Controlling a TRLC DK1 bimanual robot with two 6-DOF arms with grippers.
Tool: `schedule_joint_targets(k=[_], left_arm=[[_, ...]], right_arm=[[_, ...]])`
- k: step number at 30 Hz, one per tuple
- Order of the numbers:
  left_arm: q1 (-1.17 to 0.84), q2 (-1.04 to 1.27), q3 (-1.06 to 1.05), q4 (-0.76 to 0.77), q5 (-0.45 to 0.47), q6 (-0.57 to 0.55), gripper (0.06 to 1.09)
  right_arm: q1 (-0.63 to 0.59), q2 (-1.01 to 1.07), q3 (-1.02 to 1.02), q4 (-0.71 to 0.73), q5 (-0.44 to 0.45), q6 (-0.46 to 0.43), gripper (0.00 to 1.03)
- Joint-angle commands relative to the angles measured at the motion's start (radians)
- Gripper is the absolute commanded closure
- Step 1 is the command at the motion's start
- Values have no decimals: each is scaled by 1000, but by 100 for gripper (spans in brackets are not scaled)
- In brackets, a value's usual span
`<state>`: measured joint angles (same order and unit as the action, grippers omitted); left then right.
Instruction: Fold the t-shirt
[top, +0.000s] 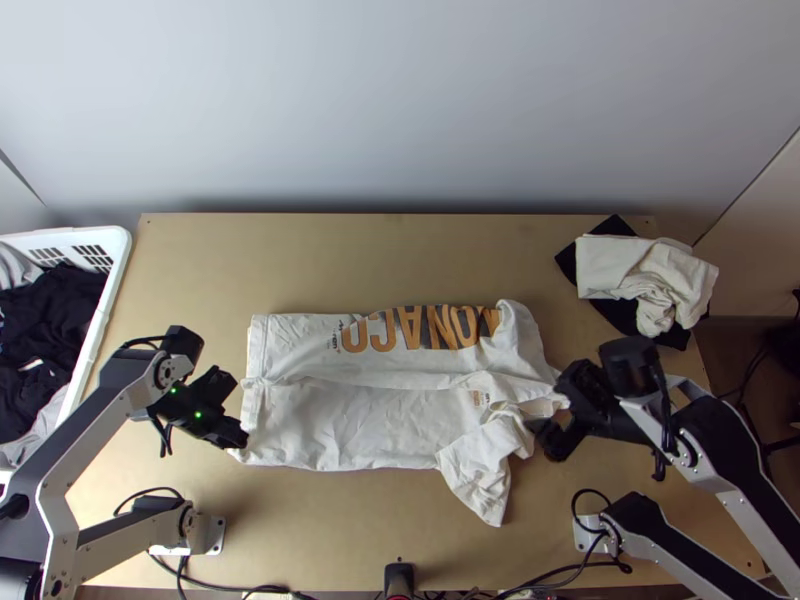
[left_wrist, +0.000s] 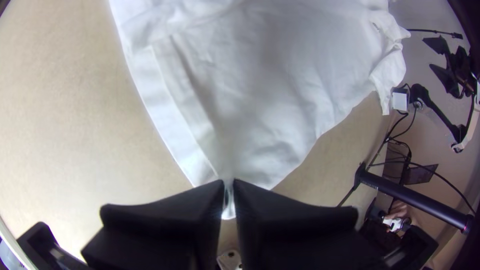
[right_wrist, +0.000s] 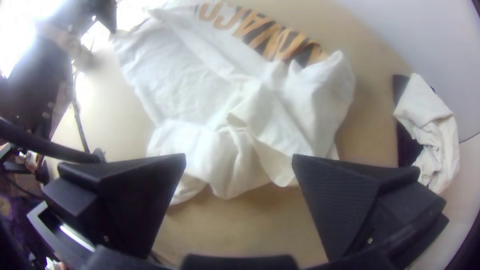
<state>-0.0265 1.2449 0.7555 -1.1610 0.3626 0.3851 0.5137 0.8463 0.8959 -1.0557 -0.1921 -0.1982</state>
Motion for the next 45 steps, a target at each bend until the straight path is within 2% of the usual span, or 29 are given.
schedule_joint_targets(k=[1,5,9,17,24,30,45], left_arm=[[-7,16,-10,55,-2,-37,105],[-9,14,-5,69,-2,-69,105],[-9,7,-4,76,-2,-95,105],[-7,7,2,107,-2,-146,105],[8,7,2,115,-4,-175,105],[17,-16,-10,115,-2,-193,105],[20,-13,4,116,-4,-187,105]], right_arm=[[172,16,-12,-135,-9,-38,4],[315,66,-45,-182,-9,-55,4],[399,135,-69,-178,-12,-72,4],[536,195,-48,28,-12,-116,5],[626,272,-91,134,-13,-130,5],[641,370,-92,258,-6,-127,5],[635,479,-169,388,75,-72,8]])
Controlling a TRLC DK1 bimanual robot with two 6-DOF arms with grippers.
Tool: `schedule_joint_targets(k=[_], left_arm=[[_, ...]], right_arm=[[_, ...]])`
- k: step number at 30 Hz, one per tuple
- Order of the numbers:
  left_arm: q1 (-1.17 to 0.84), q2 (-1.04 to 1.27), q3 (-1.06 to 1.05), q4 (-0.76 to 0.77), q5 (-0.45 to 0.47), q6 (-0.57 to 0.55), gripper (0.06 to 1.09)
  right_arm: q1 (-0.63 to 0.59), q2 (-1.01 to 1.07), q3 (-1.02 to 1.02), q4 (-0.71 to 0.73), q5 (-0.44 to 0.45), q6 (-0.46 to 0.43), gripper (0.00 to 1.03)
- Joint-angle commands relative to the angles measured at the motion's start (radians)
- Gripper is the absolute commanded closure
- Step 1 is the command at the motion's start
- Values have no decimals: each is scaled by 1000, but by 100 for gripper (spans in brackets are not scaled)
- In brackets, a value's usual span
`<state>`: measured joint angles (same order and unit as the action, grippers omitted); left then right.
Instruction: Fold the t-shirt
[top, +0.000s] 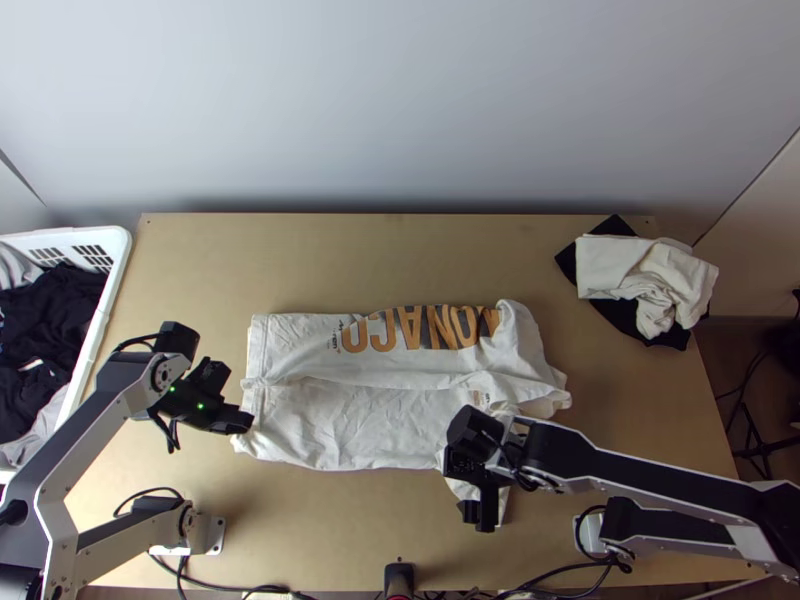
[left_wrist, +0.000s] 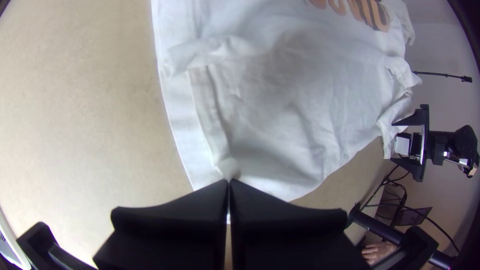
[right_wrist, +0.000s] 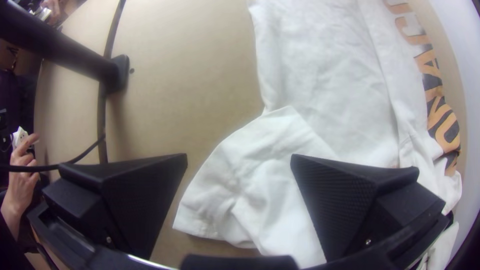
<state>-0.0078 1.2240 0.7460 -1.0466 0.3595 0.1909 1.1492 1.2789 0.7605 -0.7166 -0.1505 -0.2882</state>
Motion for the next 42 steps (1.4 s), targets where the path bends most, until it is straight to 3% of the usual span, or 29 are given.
schedule_joint_targets(k=[1,5,11,14,23,35,42], left_arm=[[2,8,16,2,-1,8,105],[3,14,19,2,-1,19,105],[9,14,35,-1,-1,27,105],[9,14,39,-7,-1,31,105],[11,-8,52,-30,1,31,105],[45,-135,104,-59,2,16,105],[43,-130,153,-67,15,12,105]], right_arm=[[0,54,-36,55,35,24,11],[-3,76,-36,66,45,37,25],[-16,39,-40,65,74,35,81],[-37,17,-33,45,77,27,100],[-120,-69,10,-84,75,-2,100],[-540,-245,138,-219,71,-170,100],[-669,-248,194,-233,52,-204,100]])
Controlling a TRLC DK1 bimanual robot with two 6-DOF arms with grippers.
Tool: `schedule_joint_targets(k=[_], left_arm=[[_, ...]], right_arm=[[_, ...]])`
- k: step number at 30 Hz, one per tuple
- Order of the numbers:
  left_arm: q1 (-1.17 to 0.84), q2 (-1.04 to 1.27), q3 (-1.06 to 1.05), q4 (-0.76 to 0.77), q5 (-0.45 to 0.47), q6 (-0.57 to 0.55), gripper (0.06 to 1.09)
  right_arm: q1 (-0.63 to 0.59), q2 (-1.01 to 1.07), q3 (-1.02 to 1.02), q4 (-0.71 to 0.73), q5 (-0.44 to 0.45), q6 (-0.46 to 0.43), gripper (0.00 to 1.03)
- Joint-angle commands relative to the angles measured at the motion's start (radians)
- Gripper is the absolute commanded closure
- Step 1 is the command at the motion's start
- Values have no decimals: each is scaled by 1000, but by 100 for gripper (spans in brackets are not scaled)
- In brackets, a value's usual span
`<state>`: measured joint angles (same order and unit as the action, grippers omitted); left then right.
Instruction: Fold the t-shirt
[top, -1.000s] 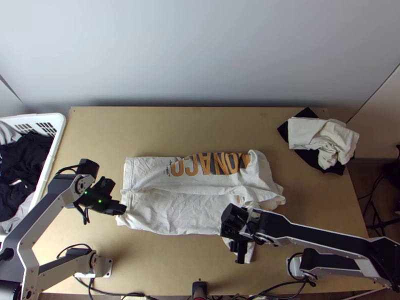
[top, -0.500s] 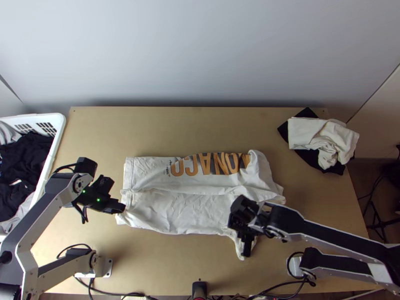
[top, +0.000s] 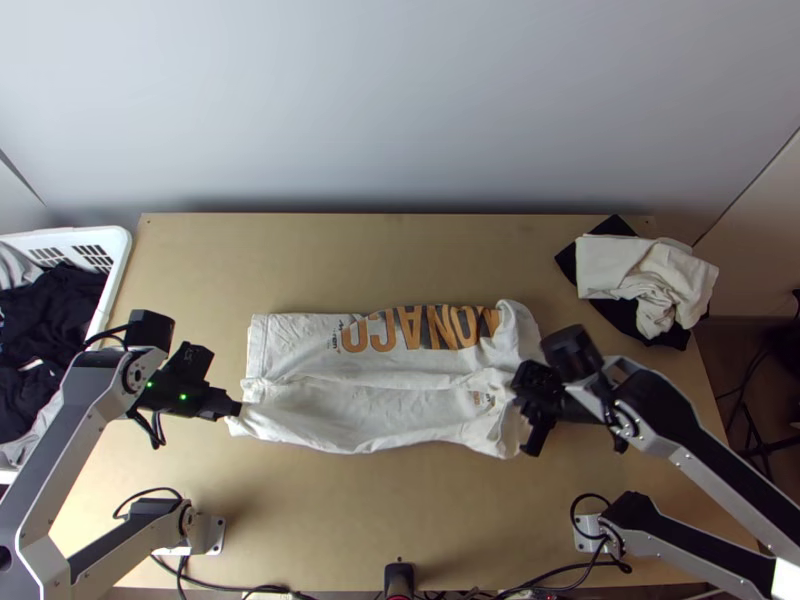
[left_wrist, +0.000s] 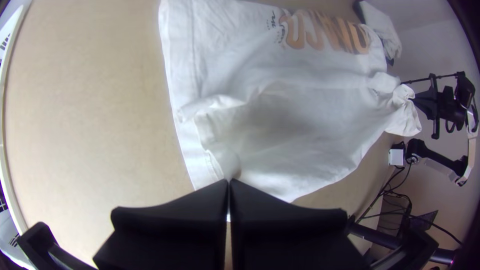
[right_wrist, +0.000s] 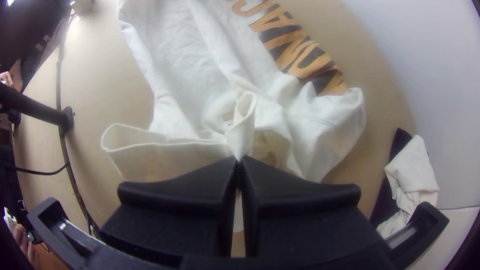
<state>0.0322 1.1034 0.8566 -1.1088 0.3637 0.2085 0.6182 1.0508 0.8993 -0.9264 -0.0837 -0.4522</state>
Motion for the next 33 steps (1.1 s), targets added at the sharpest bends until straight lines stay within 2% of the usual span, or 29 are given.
schedule_joint_targets(k=[1,20,33], left_arm=[[3,-5,53,-6,11,-6,105],[3,144,288,4,14,-1,105],[3,289,395,109,11,-32,105]], right_arm=[[-149,-17,62,-23,-16,-46,100],[-278,176,274,9,-24,-59,100],[-311,337,348,75,-24,-69,100]])
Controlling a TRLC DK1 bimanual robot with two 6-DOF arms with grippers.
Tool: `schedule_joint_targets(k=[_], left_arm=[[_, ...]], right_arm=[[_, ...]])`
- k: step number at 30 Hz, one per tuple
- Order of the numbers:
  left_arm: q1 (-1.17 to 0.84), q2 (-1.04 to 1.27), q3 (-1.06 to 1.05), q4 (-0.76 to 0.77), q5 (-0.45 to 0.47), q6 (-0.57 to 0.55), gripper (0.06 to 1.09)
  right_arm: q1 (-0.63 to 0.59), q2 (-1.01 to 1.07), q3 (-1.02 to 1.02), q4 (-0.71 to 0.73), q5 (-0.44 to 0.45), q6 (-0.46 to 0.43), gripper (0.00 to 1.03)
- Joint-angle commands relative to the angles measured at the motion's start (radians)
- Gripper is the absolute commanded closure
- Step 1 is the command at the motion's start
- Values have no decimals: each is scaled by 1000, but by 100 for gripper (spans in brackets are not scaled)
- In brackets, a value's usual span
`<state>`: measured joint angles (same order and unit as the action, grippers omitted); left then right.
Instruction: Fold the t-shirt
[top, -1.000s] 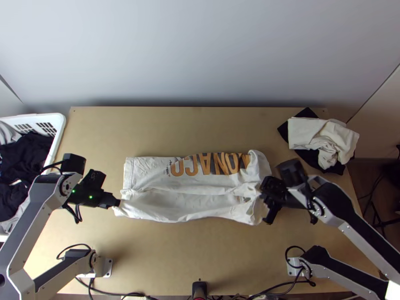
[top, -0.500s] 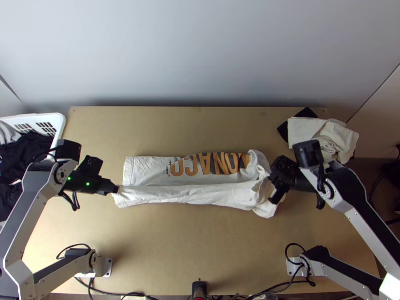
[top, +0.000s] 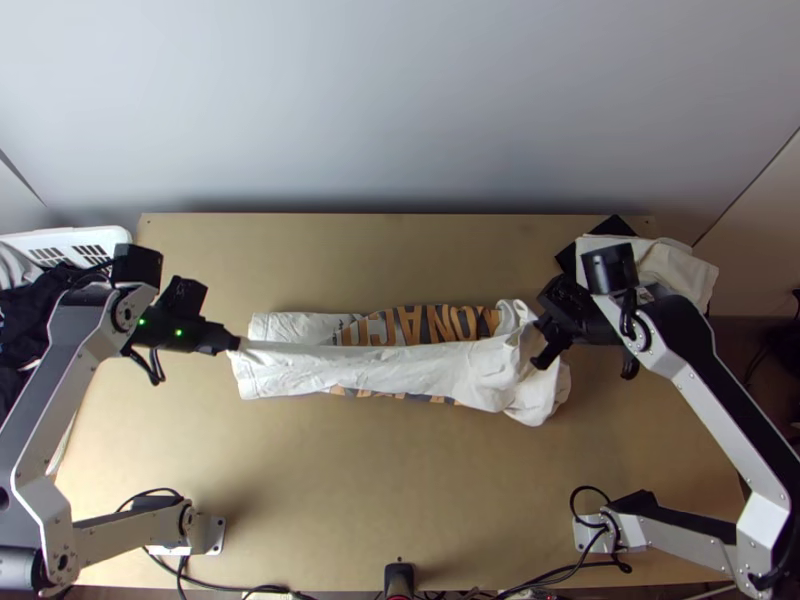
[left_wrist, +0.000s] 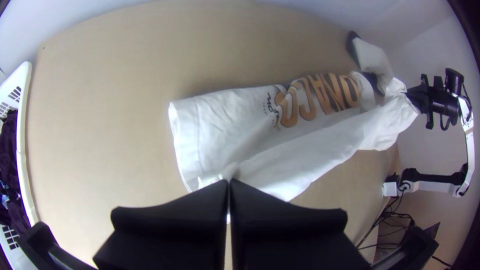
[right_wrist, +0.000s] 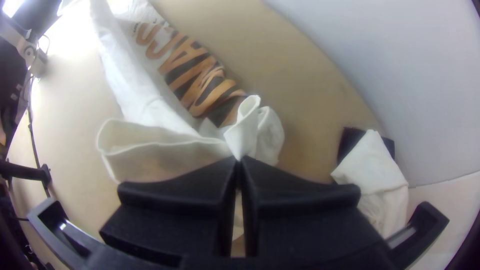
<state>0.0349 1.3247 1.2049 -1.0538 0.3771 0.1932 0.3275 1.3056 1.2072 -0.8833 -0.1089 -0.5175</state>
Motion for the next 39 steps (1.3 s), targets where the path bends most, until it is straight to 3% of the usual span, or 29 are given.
schedule_joint_targets(k=[1,28,39], left_arm=[[2,76,53,64,-3,-18,105],[2,206,91,140,-6,-23,105],[2,281,117,248,-44,-26,105]], right_arm=[[-27,96,46,43,2,-9,100],[-107,549,450,43,2,-72,100],[-131,547,380,14,2,-75,100]])
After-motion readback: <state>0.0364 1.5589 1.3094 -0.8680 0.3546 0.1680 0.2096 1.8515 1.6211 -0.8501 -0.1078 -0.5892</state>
